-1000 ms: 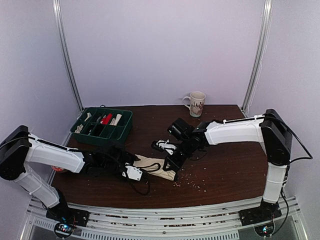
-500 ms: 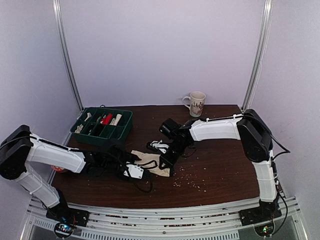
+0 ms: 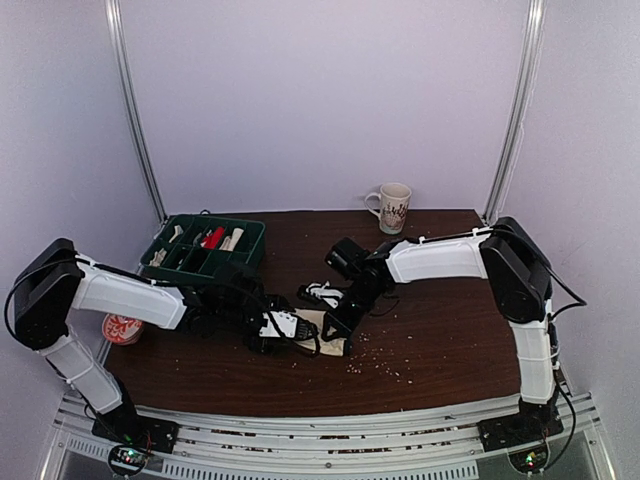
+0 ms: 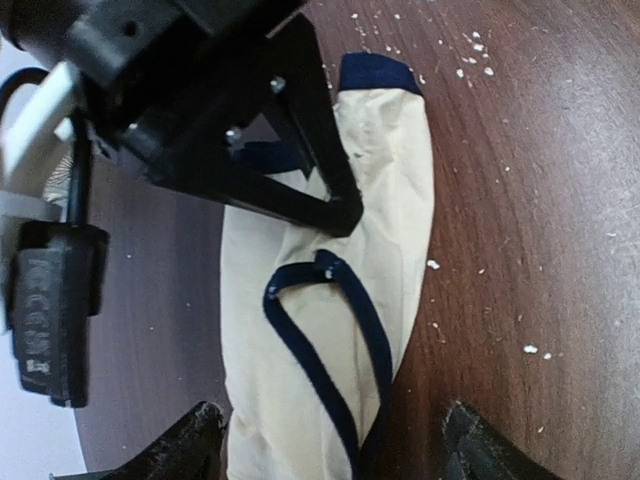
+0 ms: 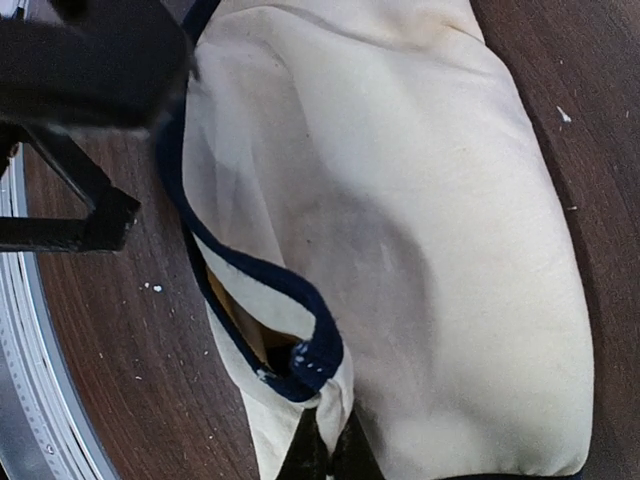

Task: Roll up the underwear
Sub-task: Pick up the underwear from the center of the board.

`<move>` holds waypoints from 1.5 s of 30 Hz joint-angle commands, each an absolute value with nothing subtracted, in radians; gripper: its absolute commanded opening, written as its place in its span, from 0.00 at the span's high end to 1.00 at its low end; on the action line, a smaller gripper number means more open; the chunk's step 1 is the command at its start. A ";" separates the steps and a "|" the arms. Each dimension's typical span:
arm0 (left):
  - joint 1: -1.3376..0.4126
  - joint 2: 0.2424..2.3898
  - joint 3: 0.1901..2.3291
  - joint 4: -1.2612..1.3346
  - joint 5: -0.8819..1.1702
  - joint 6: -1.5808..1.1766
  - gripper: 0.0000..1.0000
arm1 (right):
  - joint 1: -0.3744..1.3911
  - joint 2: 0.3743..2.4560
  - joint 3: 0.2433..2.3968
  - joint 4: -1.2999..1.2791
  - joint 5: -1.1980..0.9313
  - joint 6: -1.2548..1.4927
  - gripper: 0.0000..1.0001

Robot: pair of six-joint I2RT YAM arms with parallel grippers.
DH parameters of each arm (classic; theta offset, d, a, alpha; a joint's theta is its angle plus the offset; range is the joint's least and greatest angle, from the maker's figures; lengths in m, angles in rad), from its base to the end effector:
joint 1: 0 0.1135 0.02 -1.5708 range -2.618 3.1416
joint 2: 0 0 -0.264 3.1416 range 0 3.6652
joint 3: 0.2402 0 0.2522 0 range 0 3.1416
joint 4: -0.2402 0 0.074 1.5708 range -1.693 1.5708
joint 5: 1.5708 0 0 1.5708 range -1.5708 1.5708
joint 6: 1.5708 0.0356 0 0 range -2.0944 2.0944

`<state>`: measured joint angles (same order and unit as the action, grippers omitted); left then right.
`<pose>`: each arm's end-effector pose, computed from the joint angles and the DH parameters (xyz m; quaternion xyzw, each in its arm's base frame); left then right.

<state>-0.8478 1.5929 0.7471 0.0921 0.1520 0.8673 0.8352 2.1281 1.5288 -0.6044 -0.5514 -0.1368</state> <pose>0.2029 -0.2381 0.1591 0.7117 0.5759 -0.0658 0.3968 0.2769 0.3337 0.1515 -0.4858 0.8133 0.3116 0.0735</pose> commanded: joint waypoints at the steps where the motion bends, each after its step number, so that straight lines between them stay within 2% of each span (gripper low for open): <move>1: -0.852 1.644 0.808 0.047 0.221 0.837 0.21 | 0.836 2.100 1.529 -0.566 -0.589 -0.152 1.00; 3: -0.853 1.647 0.816 0.040 0.227 0.830 0.22 | 0.837 2.093 1.525 -0.555 -0.598 -0.149 1.00; 11: -0.854 1.671 0.835 0.032 0.213 0.813 0.38 | 0.836 2.086 1.509 -0.542 -0.607 -0.148 1.00; 22: -0.862 1.709 0.843 0.017 0.181 0.825 0.39 | 0.836 2.084 1.503 -0.530 -0.622 -0.149 1.00; 29: -0.862 1.730 0.849 0.036 0.159 0.811 0.65 | 0.835 2.086 1.500 -0.529 -0.619 -0.150 1.00; 31: -0.862 1.724 0.847 0.038 0.159 0.806 0.70 | 0.835 2.088 1.501 -0.532 -0.614 -0.153 1.00; 33: -0.863 1.719 0.848 0.036 0.160 0.803 0.71 | 0.836 2.088 1.502 -0.532 -0.608 -0.152 1.00; 36: -0.862 1.715 0.854 0.025 0.165 0.790 0.82 | 0.835 2.083 1.500 -0.531 -0.604 -0.154 1.00; 38: -0.861 1.722 0.866 0.007 0.168 0.783 0.95 | 0.835 2.073 1.495 -0.532 -0.600 -0.157 0.99; 39: -0.861 1.725 0.873 -0.001 0.171 0.780 1.00 | 0.835 2.065 1.491 -0.532 -0.594 -0.161 0.97; 45: -0.829 1.750 0.927 -0.086 0.234 0.762 1.00 | 0.835 1.938 1.395 -0.471 -0.530 -0.154 0.69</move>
